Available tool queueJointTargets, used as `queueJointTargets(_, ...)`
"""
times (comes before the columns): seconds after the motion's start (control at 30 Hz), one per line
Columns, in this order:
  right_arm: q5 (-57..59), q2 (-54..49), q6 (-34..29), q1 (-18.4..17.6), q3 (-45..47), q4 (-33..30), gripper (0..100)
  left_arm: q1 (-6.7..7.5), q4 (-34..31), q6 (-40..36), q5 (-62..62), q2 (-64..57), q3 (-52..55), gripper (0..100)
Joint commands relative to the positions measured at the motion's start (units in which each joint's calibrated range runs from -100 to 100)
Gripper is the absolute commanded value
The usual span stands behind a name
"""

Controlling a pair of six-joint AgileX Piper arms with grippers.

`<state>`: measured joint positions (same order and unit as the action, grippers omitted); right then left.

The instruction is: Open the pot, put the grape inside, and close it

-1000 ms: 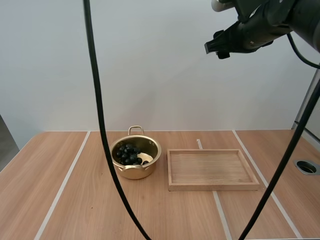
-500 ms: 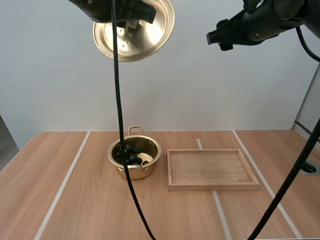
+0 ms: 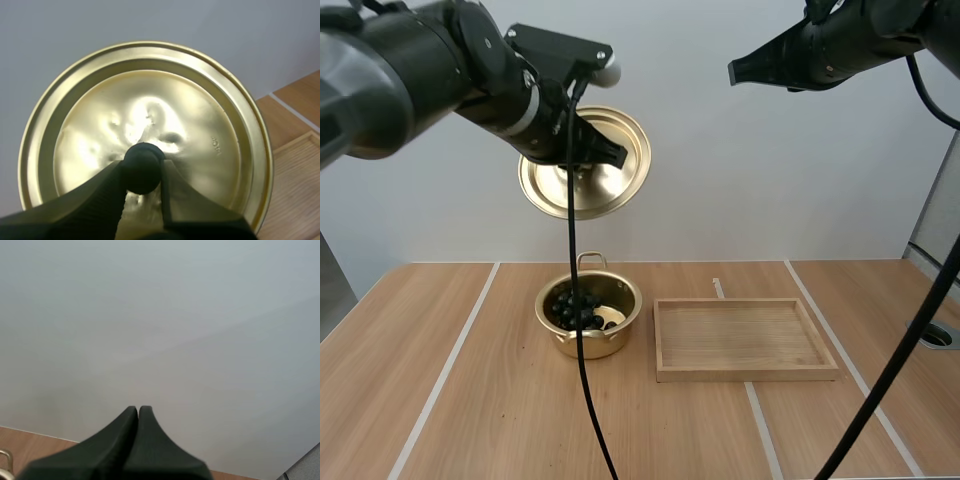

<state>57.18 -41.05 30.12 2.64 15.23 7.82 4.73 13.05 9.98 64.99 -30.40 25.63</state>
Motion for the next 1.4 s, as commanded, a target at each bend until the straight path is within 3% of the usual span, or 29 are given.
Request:
queueJointTargets(0.0, 1.47, -0.84, -0.14, 0.22, -0.30, 0.53, 0, 0.20, -0.47, -0.16, -4.95, 1.79, 2.60, 0)
queueJointTargets(0.27, 4.23, -0.84, 0.00, 0.22, -0.30, 2.46, 0, 0.20, -0.47, -0.16, -8.86, 7.50, 6.84, 0)
queueJointTargets(0.53, 5.23, -0.84, 0.11, 0.22, -0.30, 2.56, 0, 0.20, -0.47, 1.69, -23.23, 9.31, 16.74, 0)
queueJointTargets(1.37, 6.74, -0.84, 0.19, 0.22, -0.30, 2.91, 0, 0.20, -0.47, 4.30, -19.21, 21.58, 17.91, 0)
